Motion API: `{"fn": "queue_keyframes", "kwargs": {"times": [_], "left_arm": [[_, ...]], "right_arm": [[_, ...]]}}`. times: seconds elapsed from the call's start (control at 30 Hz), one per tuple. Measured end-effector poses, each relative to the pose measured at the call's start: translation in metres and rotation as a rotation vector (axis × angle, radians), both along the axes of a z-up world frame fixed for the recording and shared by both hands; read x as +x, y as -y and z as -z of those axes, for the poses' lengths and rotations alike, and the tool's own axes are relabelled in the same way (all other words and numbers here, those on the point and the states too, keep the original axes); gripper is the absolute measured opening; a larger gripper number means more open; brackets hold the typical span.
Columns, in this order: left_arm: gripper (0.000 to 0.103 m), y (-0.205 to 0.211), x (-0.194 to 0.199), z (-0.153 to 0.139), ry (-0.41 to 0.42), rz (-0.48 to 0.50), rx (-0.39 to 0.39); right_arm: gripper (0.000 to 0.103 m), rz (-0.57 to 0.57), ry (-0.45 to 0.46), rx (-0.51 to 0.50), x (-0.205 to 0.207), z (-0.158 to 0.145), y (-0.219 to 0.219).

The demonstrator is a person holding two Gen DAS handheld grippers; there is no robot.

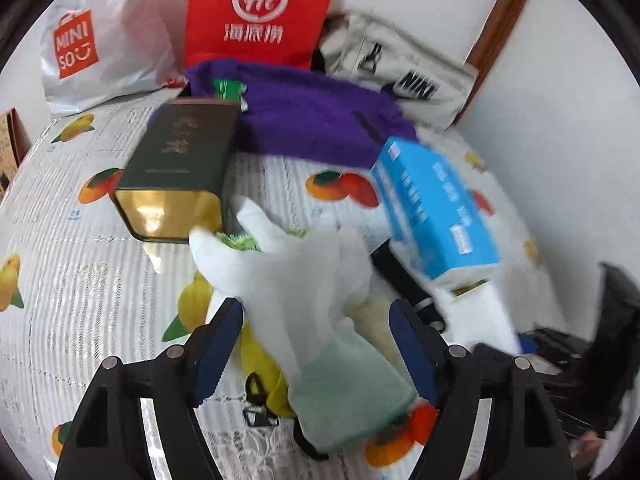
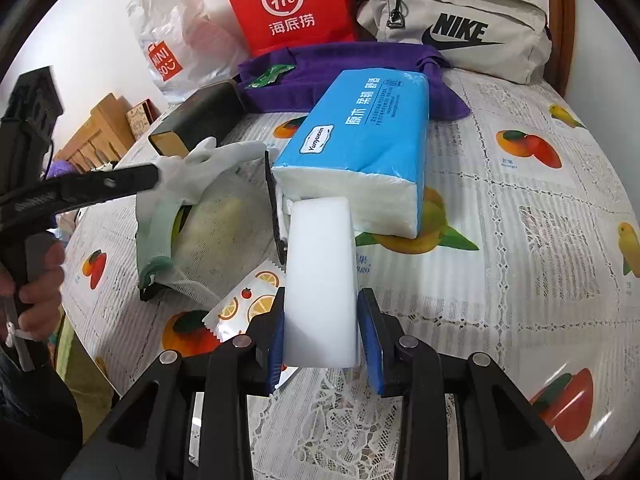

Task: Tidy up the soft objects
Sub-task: 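Grasp the white glove by its green cuff with the left tool, then lift the white glove with the left tool while the right tool holds the sponge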

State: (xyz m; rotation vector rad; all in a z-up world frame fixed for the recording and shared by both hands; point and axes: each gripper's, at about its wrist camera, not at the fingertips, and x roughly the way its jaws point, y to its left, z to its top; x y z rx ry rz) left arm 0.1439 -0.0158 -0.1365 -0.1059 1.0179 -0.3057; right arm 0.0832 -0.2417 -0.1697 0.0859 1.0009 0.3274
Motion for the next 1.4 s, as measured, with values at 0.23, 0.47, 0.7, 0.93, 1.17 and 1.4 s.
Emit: {"fn": "queue_keyframes", "kwargs": {"times": [0.23,0.47,0.7,0.93,1.17,1.4], "left_arm": [[0.009,-0.010,0.001,0.001,0.009,0.000,-0.047],[0.009,-0.059,-0.014,-0.024,0.059,-0.089,-0.050],[0.009,-0.094,-0.017,-0.008,0.023,-0.176,-0.007],[0.014,-0.095,-0.008,0.030,-0.056,-0.180,-0.012],[0.010,-0.093,-0.003,0.030,-0.028,-0.156,-0.022],[0.008,-0.104,-0.015,0.006,-0.004,-0.114,-0.110]], "right_arm": [[0.031,0.009,0.045,-0.027,-0.008,-0.011,0.005],[0.031,0.028,0.044,-0.025,-0.008,-0.015,0.013],[0.031,0.036,0.005,-0.036,-0.001,-0.007,0.010],[0.032,0.046,-0.019,-0.038,0.005,-0.001,0.007],[0.031,0.047,-0.021,-0.048,0.007,-0.005,0.005],[0.031,0.004,0.014,-0.039,0.001,-0.021,0.001]]}}
